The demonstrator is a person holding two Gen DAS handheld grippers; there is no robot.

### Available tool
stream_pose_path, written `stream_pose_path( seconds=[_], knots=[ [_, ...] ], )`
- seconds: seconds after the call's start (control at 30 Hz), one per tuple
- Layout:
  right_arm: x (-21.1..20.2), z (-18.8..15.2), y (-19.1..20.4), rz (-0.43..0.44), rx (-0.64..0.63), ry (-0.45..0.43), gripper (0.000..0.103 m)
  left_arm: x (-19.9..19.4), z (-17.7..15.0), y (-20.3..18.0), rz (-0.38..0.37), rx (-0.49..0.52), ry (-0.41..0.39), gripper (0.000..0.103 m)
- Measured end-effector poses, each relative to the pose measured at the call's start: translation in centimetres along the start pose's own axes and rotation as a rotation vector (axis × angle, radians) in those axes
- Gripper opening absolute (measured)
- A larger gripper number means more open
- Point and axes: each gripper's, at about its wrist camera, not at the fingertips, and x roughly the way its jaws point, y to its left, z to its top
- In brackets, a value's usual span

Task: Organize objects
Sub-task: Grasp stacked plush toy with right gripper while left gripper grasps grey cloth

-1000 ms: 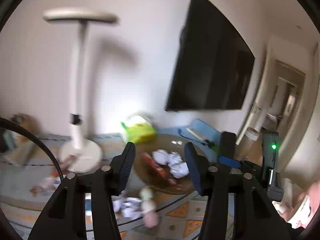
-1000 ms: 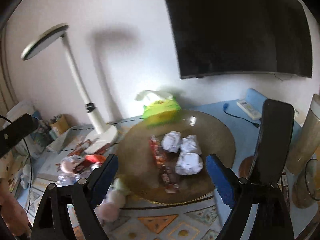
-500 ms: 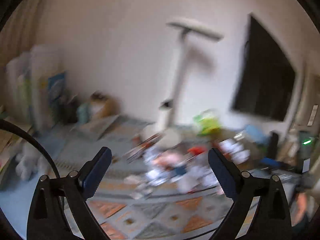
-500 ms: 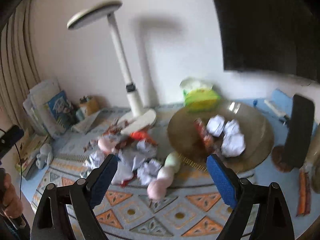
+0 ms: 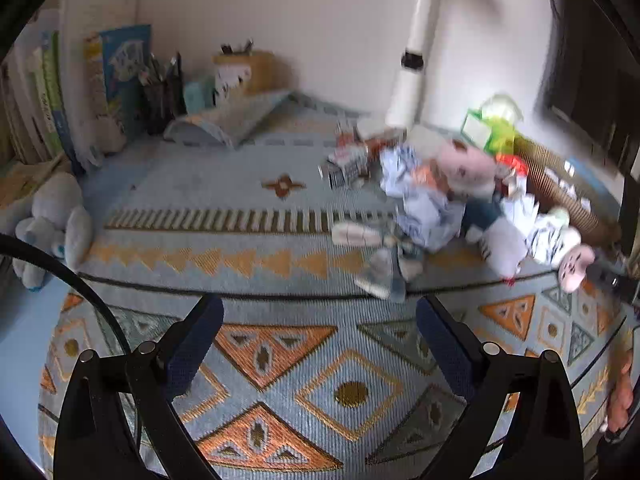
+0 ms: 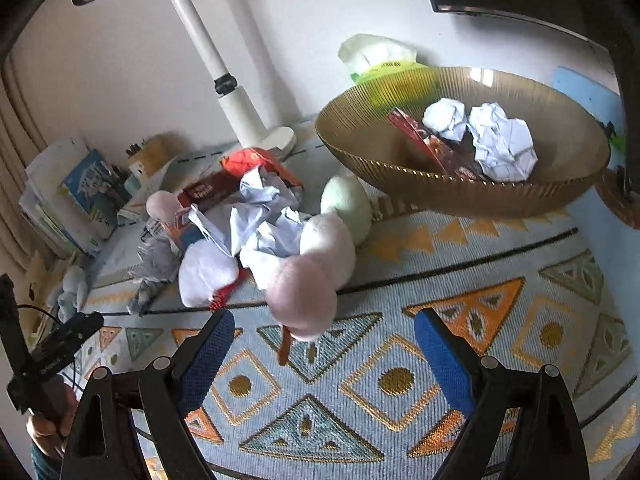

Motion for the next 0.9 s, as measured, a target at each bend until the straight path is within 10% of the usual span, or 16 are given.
stream_pose_path(
  seconds=[0.47, 0.77, 0.9],
  knots=[
    [1.6, 1.5, 0.5, -0.014, 0.012, 0.087, 0.091, 0.7, 4.8, -5.7, -0.206, 0.289, 0.003, 0.097],
    [3.4, 2.5, 0.4, -0.071, -0.004, 0.076, 0.09, 6.3, 7.2, -5.5, -0.292, 0.257, 0.104, 0.082],
    [3.6, 2.6, 0.2, -0.089, 0.005, 0.068, 0.068, 7.6, 7.0, -6.0, -0.341, 0.26, 0.148, 0.076]
  ],
)
